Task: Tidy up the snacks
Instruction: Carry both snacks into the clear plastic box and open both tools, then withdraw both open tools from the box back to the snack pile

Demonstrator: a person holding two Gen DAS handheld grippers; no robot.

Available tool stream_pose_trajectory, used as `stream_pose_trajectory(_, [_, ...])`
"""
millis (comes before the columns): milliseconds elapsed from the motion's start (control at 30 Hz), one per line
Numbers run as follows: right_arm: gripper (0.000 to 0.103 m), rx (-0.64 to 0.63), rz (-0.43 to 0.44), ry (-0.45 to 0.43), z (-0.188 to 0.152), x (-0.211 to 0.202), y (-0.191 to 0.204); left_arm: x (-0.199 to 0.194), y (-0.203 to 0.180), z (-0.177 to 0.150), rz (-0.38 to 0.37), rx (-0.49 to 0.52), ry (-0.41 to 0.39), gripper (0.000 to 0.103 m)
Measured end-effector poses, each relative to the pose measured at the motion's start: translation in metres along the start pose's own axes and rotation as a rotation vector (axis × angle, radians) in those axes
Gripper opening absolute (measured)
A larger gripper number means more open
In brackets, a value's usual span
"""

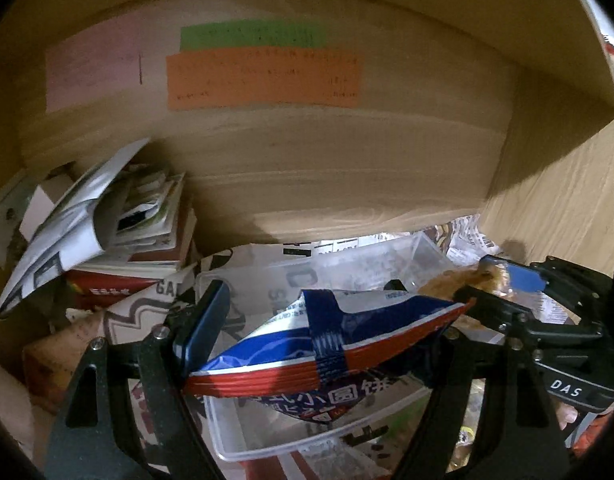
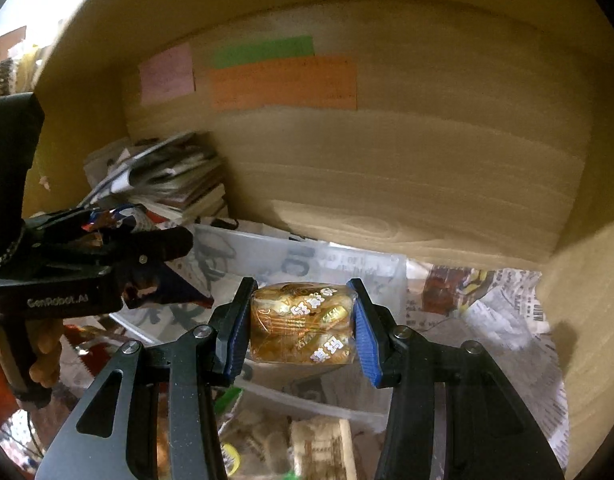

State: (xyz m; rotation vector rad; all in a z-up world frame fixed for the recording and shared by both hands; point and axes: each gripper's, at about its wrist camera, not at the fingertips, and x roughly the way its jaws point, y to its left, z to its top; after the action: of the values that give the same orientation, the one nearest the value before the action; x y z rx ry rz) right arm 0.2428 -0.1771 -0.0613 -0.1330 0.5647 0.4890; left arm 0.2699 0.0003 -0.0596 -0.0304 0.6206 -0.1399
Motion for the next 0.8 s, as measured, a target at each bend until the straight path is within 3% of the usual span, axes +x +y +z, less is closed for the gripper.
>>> stream_pose_trajectory(333, [0.045,-0.004,0.02,0.072,0.004,0.021,0.0,0.02,0.005,-0.002,-0.008,-0.02,0.089,0.081])
stream_pose_trajectory(467, [0.046,-0.002,0.015,0.062,0.004,0.015,0.002,0.025,0.01,-0.007,-0.015,-0.05,0.129,0.082])
stream_pose_trajectory(633, [0.056,-0.004,-0.002,0.027,0.005,-0.001,0.003,0.007,0.014,-0.007,-0.021,-0.077,0.091,0.086])
stream_pose_trajectory(800, [0.059,-0.004,-0.022,-0.008,0.004,-0.024,0.005,-0.024,0.012,-0.005,0.0,-0.054,0.026,0.091])
